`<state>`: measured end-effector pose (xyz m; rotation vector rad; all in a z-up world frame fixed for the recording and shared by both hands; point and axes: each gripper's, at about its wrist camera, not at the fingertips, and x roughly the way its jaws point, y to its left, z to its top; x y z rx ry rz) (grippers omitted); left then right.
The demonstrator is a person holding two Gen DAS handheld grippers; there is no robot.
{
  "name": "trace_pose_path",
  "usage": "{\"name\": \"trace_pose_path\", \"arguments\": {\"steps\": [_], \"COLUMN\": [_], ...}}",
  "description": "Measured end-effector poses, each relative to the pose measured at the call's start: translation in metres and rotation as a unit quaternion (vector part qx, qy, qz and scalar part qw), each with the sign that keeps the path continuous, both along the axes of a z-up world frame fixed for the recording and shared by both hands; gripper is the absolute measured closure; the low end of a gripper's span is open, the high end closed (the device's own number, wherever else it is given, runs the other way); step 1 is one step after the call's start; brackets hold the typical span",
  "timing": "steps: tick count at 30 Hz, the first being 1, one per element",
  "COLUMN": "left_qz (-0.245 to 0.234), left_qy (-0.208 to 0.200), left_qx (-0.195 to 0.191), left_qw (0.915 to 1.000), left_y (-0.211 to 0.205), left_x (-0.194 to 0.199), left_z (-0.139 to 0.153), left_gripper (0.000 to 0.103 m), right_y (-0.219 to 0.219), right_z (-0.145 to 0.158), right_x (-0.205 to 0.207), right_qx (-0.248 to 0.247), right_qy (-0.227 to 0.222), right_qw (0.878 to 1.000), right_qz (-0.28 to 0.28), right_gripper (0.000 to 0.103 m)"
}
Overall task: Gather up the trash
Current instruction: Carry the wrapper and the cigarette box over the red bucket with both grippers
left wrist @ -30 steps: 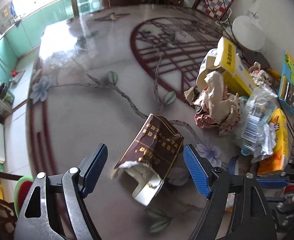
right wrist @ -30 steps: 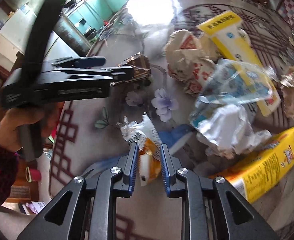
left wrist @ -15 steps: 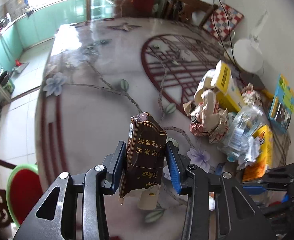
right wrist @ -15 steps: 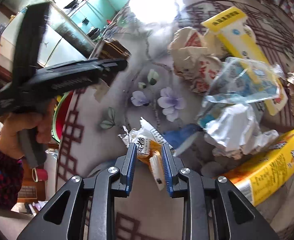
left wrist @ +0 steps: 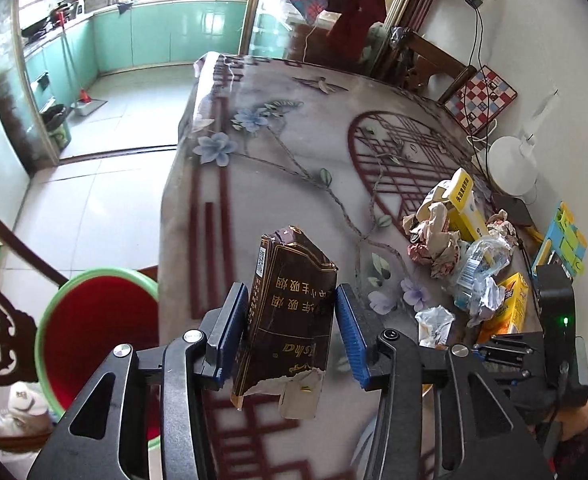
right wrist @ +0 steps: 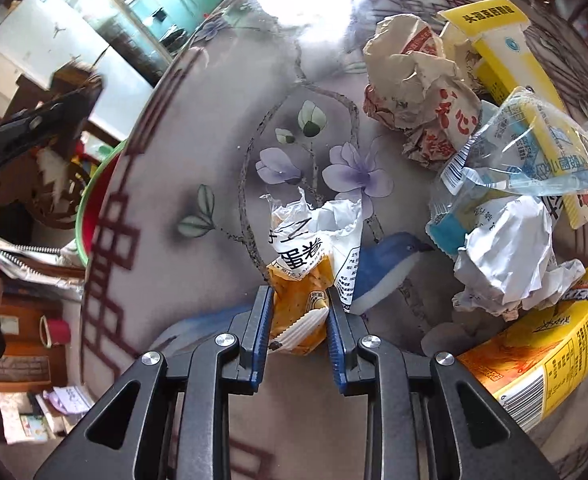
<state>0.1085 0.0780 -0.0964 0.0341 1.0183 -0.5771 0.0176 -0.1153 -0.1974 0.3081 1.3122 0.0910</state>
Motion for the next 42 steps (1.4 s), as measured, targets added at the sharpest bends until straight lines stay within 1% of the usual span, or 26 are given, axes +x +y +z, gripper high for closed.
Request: {"name": "trace_pose_path", "arguments": {"steps": [3,11,17,22,25,28,34,37,42], "left_qz": [0.006,0.015,0.033,0.057,0.072,0.087,0.113,0.124,0.144], "left_qy": [-0.004,-0.015,-0.02,-0.024,-0.023,-0.016,-0.016,-0.018,-0.01], "left_qx": [-0.002,0.007,0.012,0.011,0.018,0.021,0.034,0.049,0.051], "left_qw": [1.0,0.9997,0.9992,0.998,0.997,0.9959,0.9929,0.991,0.9882], "left_y": [0.011,0.029,0.045,0.064,0.075,0.086,0.103,0.11,0.128], "left_x": [-0.003,-0.013,-0.017,-0.018,-0.017,-0.015,-0.011,-0.01,-0.008], "left_z": [0.003,0.009,0.014,0.018,0.016,0.012,0.009,0.006,0.0], "left_gripper": [0.059,0.058,0.058,0.058,0.058,0.058,0.058,0.058,0.058], "right_y": [0.002,0.023,0.043,0.07,0.082,0.096,0.118,0.127,0.143], "right_z": [0.007,0.052,0.09,0.114,0.125,0.132,0.136,0.133,0.125], "right_x": [0.001,0.009,0.017,0.025,0.03,0.037,0.051,0.058,0.069], "right_qx": [0.032,0.023,0.009,-0.006,-0.01,-0.01,-0.005,-0.001,0.008], "right_qy": [-0.016,-0.066,-0.104,-0.131,-0.141,-0.15,-0.156,-0.153,-0.145], "right_qw": [0.999,0.997,0.994,0.991,0.989,0.987,0.985,0.984,0.984], "right_qz": [-0.023,-0.024,-0.004,0.025,0.039,0.053,0.076,0.087,0.106], "right_gripper": [0.088,0.088,0.088,0.088,0.088,0.088,0.088,0.088,0.088]}}
